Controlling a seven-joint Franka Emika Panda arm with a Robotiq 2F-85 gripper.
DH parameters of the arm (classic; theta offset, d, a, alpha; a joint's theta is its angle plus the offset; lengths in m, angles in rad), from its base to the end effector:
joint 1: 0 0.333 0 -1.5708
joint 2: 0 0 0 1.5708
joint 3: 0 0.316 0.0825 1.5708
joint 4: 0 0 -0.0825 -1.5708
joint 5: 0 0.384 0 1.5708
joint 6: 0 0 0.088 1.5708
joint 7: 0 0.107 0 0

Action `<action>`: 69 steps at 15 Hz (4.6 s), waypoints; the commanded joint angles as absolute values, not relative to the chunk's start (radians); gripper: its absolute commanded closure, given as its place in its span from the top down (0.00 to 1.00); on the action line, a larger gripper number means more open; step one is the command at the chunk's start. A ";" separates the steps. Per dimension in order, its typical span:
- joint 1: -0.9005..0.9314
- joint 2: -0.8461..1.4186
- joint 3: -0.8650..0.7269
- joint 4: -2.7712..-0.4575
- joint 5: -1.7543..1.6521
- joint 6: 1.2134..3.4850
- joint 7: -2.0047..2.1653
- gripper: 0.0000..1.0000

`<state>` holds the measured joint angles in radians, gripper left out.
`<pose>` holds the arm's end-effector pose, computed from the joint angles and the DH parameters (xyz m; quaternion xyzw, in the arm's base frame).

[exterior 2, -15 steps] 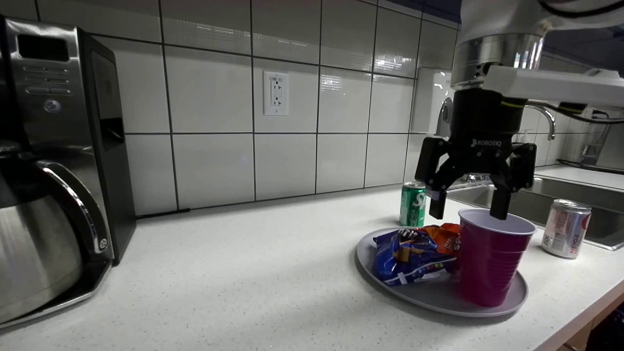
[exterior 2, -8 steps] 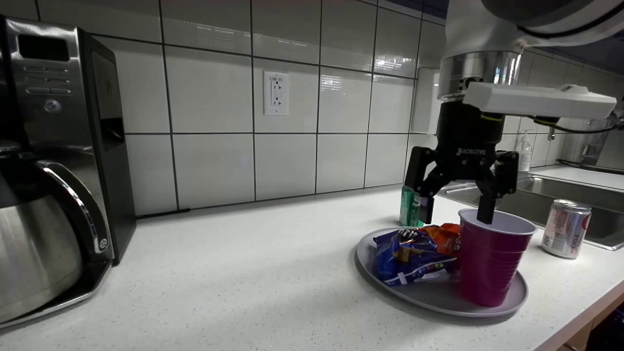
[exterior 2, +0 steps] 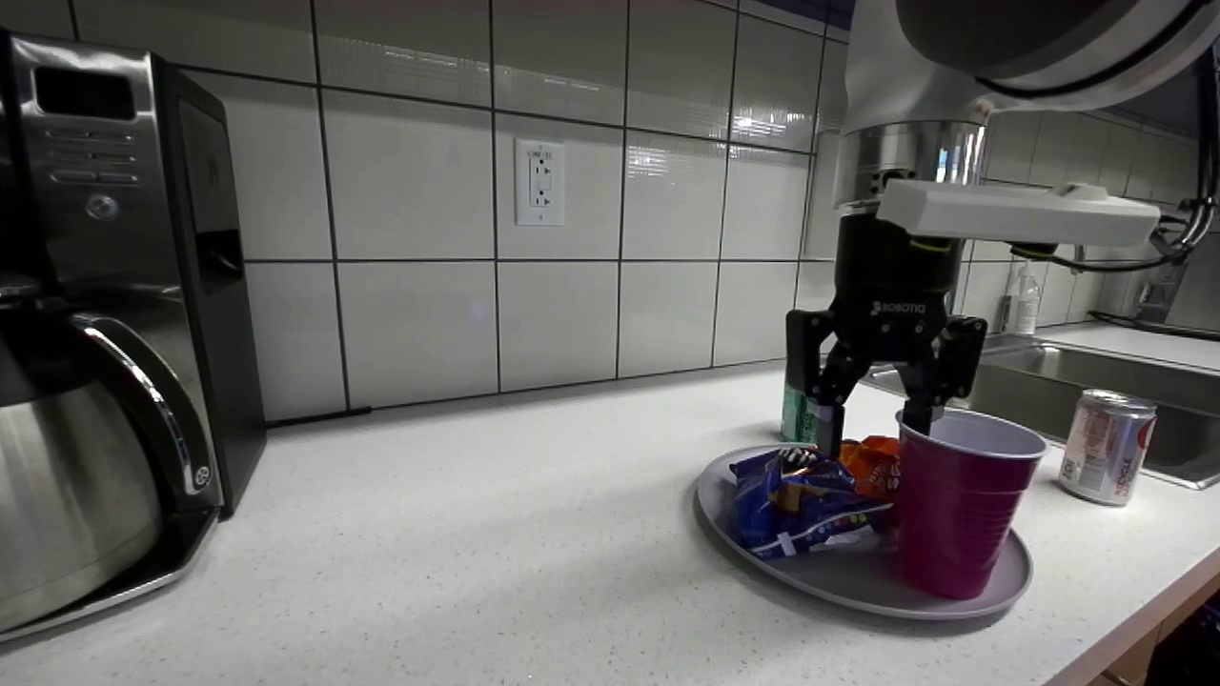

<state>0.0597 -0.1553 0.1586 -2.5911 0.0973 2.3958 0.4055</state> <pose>0.4181 0.0921 0.3080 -0.9910 0.1308 0.0256 0.0128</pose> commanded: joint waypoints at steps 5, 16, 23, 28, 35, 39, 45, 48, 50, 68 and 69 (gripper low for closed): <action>0.072 -0.164 0.163 -2.583 0.063 2.391 0.450 0.12; 0.099 -0.304 0.247 -2.603 0.000 2.363 0.609 0.01; 0.141 -0.309 0.353 -2.525 -0.053 2.318 0.711 0.01; 0.150 -0.211 0.409 -2.403 -0.113 2.288 0.774 0.01; 0.188 0.020 0.394 -2.181 -0.245 2.220 0.833 0.01; 0.251 0.153 0.356 -2.048 -0.280 2.154 0.847 0.01; 0.344 0.286 0.286 -1.905 -0.255 2.077 0.825 0.01; 0.377 0.332 0.260 -1.858 -0.250 2.049 0.820 0.01; 0.393 0.359 0.248 -1.828 -0.245 2.031 0.816 0.01; 0.457 0.379 0.209 -1.777 -0.244 2.021 0.840 0.82; 0.458 0.365 0.210 -1.787 -0.243 2.027 0.843 0.89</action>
<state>0.4365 0.4014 0.2220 -1.7844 -0.2478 2.0460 0.8160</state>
